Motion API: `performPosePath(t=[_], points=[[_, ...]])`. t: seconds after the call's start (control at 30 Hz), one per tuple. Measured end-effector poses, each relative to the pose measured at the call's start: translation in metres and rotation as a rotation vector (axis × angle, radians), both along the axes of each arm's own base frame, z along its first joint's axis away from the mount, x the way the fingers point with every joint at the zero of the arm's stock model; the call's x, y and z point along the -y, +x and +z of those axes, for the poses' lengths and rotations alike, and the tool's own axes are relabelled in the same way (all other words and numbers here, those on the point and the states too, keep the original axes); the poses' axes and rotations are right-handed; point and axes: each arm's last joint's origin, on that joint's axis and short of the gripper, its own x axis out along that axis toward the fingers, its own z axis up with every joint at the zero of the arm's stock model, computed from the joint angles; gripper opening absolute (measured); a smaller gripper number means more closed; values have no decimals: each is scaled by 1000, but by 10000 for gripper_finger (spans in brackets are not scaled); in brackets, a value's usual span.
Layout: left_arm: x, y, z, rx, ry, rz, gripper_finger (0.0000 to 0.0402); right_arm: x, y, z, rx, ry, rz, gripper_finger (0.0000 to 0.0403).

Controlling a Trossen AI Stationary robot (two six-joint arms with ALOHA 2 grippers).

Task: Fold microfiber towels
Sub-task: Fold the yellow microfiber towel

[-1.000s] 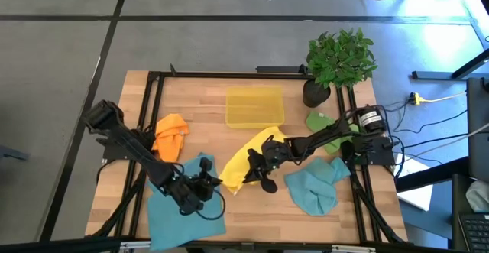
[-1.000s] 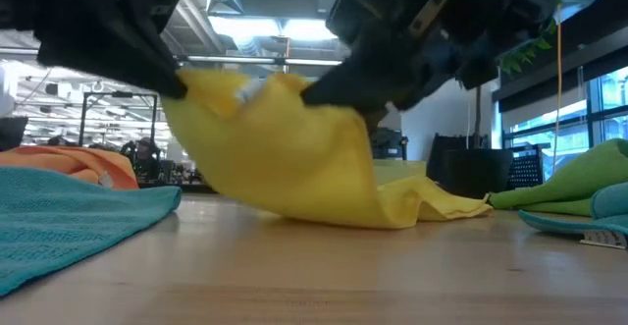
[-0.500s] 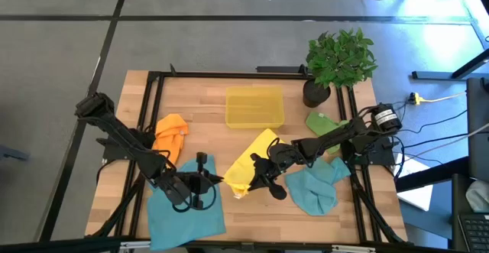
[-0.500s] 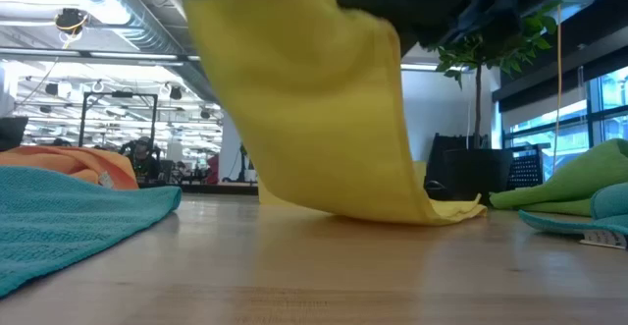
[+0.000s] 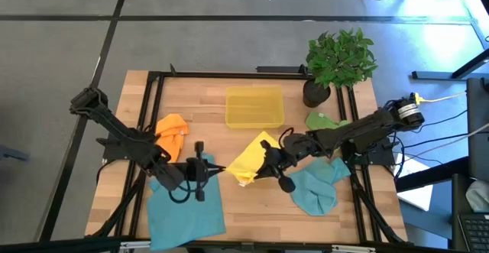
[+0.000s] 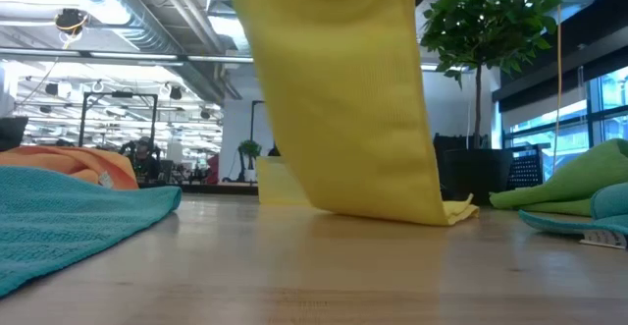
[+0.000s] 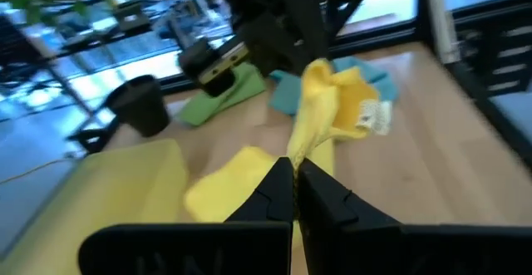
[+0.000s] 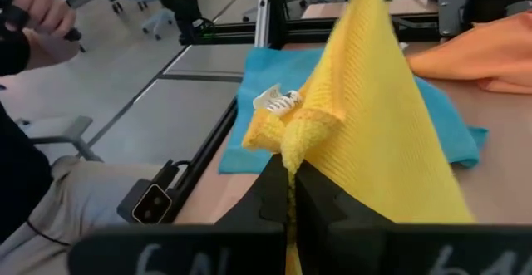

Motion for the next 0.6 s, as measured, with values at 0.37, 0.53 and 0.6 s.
performPosePath(t=[0.37,0.53,0.6], points=[[10,0,-6,-70,-286,-148,0,-39,-9,-43,-15,141,11,6],[21,0,-17,-115,-376,-173,0,-62,-10,-57,-26,176,37,6],[26,2,-22,-138,-390,-197,0,-68,-11,-64,-57,180,50,6]])
